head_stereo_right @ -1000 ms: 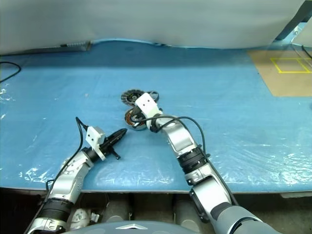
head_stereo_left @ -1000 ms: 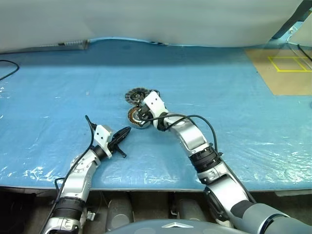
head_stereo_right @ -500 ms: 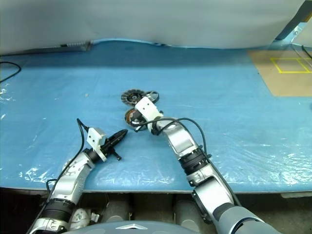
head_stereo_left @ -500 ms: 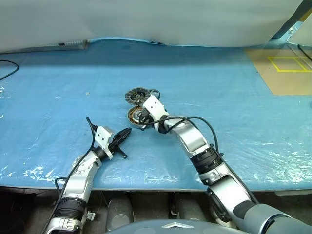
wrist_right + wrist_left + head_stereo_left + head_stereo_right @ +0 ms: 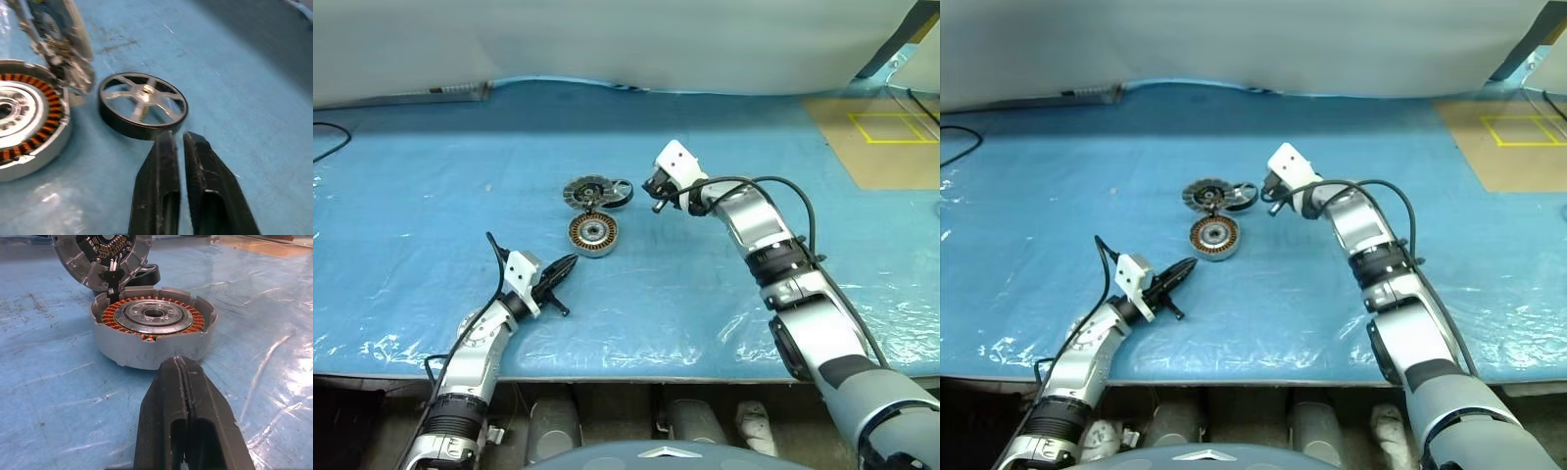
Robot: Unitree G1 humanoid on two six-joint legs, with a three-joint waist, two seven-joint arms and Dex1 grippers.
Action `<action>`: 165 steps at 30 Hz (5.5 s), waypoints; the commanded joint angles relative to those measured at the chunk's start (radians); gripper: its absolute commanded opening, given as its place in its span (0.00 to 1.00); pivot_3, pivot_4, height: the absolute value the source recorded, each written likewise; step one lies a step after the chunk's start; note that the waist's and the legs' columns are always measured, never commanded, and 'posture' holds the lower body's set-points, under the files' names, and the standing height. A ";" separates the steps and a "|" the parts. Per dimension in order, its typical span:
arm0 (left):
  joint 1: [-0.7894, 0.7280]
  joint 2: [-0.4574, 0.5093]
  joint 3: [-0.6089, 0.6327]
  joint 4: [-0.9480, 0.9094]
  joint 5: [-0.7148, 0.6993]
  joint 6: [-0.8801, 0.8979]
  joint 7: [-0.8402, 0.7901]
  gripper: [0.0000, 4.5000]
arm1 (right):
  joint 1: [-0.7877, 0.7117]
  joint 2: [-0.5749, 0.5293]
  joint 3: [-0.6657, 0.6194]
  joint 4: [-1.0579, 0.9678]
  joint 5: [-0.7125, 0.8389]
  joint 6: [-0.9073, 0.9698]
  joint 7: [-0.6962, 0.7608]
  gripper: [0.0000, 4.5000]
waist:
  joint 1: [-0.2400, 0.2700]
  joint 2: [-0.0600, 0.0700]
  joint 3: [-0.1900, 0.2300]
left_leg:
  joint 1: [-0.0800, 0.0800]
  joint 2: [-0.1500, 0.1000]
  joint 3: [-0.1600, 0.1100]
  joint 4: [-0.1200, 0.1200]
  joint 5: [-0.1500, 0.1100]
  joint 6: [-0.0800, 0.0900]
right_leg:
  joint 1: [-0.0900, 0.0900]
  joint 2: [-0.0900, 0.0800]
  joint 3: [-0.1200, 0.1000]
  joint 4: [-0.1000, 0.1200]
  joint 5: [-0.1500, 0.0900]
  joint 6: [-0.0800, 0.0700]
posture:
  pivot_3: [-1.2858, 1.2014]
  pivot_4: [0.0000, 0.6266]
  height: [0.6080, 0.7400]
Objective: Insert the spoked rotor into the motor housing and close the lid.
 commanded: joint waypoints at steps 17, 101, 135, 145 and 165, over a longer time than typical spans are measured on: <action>0.029 0.010 0.009 -0.066 0.008 0.003 0.030 0.00 | -0.199 0.196 -0.126 0.330 0.033 -0.073 -0.048 0.50 | 0.004 0.000 0.000 | -0.004 0.005 0.001 0.001 0.001 0.004 | -0.003 0.001 -0.004 0.002 -0.002 -0.004 | 0.52 0.24 1.00; 0.014 0.022 0.020 -0.061 0.001 0.020 -0.015 0.00 | 0.321 -0.130 0.060 -0.737 0.081 0.226 0.304 0.00 | 0.025 0.000 0.001 | -0.002 0.005 0.002 0.000 -0.002 0.004 | -0.003 0.002 -0.002 0.001 -0.002 -0.004 | 0.52 0.24 1.00; 0.018 0.024 0.018 -0.063 0.022 -0.031 0.028 0.00 | 0.212 0.016 0.125 -0.447 0.015 0.075 0.203 0.00 | 0.026 0.000 0.001 | -0.002 0.004 0.002 -0.001 0.000 0.000 | -0.003 0.002 -0.002 0.001 -0.002 -0.004 | 0.52 0.24 1.00; 0.020 0.024 0.016 -0.081 0.025 -0.017 0.039 0.00 | 0.220 0.017 0.149 -0.415 -0.040 0.035 0.165 0.00 | 0.026 0.000 0.001 | -0.002 0.004 0.002 -0.001 0.000 0.000 | -0.003 0.002 -0.002 0.001 -0.002 -0.004 | 0.52 0.24 1.00; 0.015 0.020 0.016 -0.041 0.024 -0.036 0.029 0.00 | 0.205 -0.029 0.091 -0.458 -0.022 0.069 0.188 0.45 | 0.026 0.000 0.001 | -0.002 0.004 0.002 0.000 0.000 0.000 | -0.003 0.002 -0.002 0.001 -0.002 -0.004 | 0.52 0.24 1.00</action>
